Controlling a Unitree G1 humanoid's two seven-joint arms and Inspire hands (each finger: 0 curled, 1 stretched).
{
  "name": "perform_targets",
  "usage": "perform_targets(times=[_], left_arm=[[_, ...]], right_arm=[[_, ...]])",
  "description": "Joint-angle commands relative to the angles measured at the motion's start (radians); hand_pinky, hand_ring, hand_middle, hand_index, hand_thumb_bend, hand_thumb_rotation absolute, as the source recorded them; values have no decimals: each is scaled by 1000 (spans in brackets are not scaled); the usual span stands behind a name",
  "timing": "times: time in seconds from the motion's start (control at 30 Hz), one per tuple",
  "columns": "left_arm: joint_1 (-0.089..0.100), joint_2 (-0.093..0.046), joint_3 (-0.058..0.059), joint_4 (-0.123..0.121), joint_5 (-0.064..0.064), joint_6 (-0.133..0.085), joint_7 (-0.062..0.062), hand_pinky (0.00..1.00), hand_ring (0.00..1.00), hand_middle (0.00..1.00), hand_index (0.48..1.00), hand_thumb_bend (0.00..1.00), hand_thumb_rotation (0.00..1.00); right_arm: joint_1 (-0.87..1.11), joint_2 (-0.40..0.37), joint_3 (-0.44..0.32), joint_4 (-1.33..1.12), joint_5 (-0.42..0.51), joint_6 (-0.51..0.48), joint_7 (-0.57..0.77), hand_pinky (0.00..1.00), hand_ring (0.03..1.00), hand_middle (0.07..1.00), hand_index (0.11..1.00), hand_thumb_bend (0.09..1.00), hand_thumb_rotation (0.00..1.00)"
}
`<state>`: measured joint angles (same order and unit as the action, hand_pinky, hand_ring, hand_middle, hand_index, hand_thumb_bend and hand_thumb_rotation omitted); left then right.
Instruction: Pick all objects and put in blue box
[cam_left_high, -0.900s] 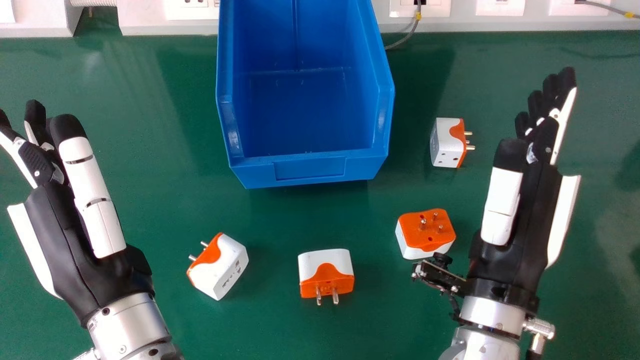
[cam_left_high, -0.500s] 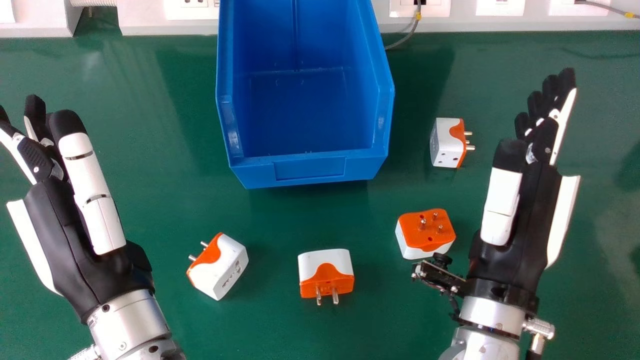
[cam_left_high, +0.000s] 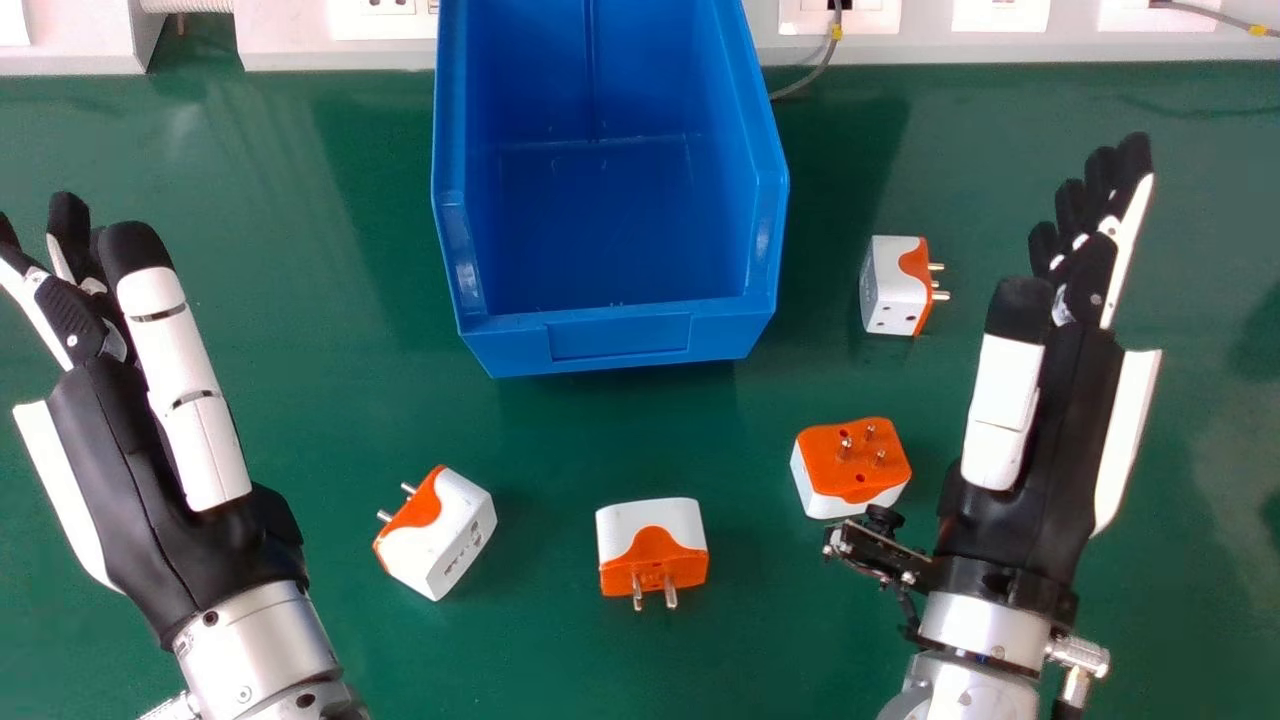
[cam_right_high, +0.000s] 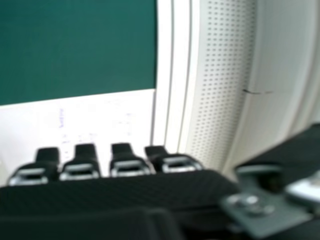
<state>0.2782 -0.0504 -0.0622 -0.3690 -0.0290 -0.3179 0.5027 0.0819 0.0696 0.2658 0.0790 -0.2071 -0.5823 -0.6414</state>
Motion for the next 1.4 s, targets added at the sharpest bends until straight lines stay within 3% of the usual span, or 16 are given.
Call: perform_targets(times=[0.0,0.1,0.4,0.57,0.7,0.8,0.83,0.87,0.93,1.0,1.07,1.2,1.37], left_arm=[[18,-85,-8,-29,13,-12,1,969,993,989,984,528,852],[20,-88,-9,-29,16,-10,5,967,991,990,987,534,851],[25,-88,-12,-31,11,-12,2,963,988,988,984,538,844],[24,-93,-12,-23,16,-25,7,960,986,983,979,534,831],[25,-94,-15,-23,20,-27,11,959,986,982,978,526,833],[24,-95,-18,-20,21,-30,13,963,990,983,977,524,838],[24,-95,-19,-19,18,-31,11,963,990,983,977,524,837],[23,-96,-20,-19,15,-32,12,963,991,983,976,525,836],[23,-96,-20,-17,13,-32,13,963,991,983,976,525,835],[23,-95,-19,-15,12,-36,13,961,991,982,974,529,825],[23,-96,-19,-14,14,-38,15,963,993,984,974,529,825],[24,-94,-19,-14,14,-37,13,953,989,979,967,530,818],[24,-93,-20,-15,11,-34,12,957,992,981,971,536,815]], right_arm=[[-3,121,18,-30,-5,-19,0,982,987,992,998,690,1000],[-1,122,20,-33,-5,-16,0,988,988,991,998,688,1000],[-1,117,19,-33,0,-15,6,987,988,990,998,690,1000],[-2,91,10,-46,-35,24,15,996,996,997,1000,702,1000],[2,-10,-8,-127,-206,227,68,992,1000,1000,1000,702,1000],[14,-93,-16,-197,-272,371,210,993,1000,1000,1000,730,997],[20,-127,-14,-231,-330,439,268,994,1000,1000,1000,737,996],[24,-178,2,-288,-465,562,377,968,992,996,1000,771,941],[26,-238,30,-364,-661,731,541,960,988,994,1000,780,924],[24,-253,66,-423,-848,885,748,964,997,999,1000,888,701],[19,-244,92,-455,-974,990,907,993,1000,1000,989,944,554],[5,-227,114,-474,-1088,1074,1046,998,1000,1000,972,963,504],[-3,-220,114,-490,-1126,1099,1108,1000,1000,1000,977,987,488]])
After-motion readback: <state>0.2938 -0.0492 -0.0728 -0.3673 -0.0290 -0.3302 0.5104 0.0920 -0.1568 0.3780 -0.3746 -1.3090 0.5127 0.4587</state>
